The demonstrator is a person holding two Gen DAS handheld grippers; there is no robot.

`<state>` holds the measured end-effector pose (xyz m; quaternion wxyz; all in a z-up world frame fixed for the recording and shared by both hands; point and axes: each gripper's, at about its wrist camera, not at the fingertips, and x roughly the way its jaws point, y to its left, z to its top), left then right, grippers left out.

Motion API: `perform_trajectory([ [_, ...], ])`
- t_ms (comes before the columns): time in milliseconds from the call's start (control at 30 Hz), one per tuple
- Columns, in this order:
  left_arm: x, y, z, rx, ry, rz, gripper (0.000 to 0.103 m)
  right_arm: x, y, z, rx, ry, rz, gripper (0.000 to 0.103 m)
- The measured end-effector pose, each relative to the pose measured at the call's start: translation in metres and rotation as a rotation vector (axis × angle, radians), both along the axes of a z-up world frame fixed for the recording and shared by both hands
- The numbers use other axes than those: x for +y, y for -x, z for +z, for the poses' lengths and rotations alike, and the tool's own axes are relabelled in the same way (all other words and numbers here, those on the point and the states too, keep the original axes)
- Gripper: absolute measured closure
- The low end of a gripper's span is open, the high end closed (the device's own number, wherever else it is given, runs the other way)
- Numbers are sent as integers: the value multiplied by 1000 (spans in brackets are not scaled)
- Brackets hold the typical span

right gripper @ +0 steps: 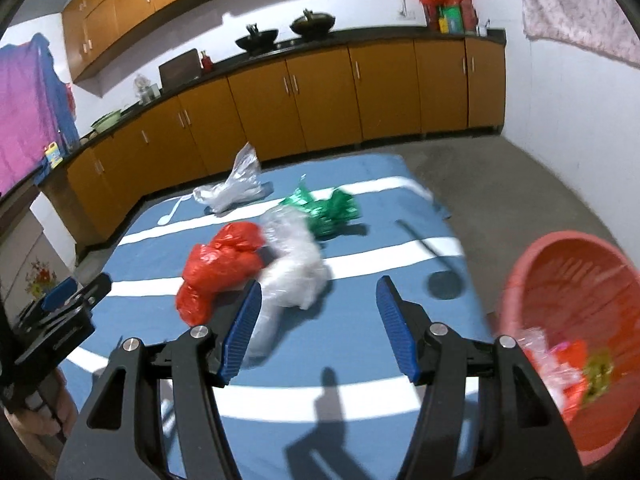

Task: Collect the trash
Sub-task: 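Grasp a red bag with the left tool while the right tool grasps a clear bag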

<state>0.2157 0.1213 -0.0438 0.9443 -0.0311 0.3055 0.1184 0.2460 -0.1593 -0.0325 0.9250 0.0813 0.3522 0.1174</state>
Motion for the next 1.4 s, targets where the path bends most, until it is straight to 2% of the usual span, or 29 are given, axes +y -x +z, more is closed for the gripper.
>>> perform_trajectory([
  [167,21,3,-2,2,25,30,27,24,-26,-13,53,13,-35,42],
  [367,21,0,-5,1,56,29,27,31,-48,-38,138,37,-42,42],
  [433,19,-3,-7,2,61,21,26,31,-48,-46,159,40,-16,58],
  [467,17,-5,-7,3,63,18,25,30,-45,-47,153,44,-9,60],
  [533,14,-7,-9,7,68,7,25,27,-38,-46,138,51,11,69],
  [600,8,-11,-11,11,71,-10,25,21,-30,-42,131,41,11,71],
  [700,-4,-18,-14,16,71,-45,22,4,-15,-35,108,29,0,71],
  [867,-31,-39,-18,32,66,-122,15,-31,11,-24,52,74,-71,71],
  [1100,-67,-74,-24,58,33,-205,9,-62,19,-11,16,82,-132,71],
  [1233,-79,-94,-32,95,6,-224,9,-73,21,-12,19,76,-147,71],
  [1367,-81,-110,-44,151,14,-232,9,-75,18,-17,32,70,-150,71],
  [1400,-80,-112,-45,158,20,-232,12,-77,20,-17,33,70,-151,71],
])
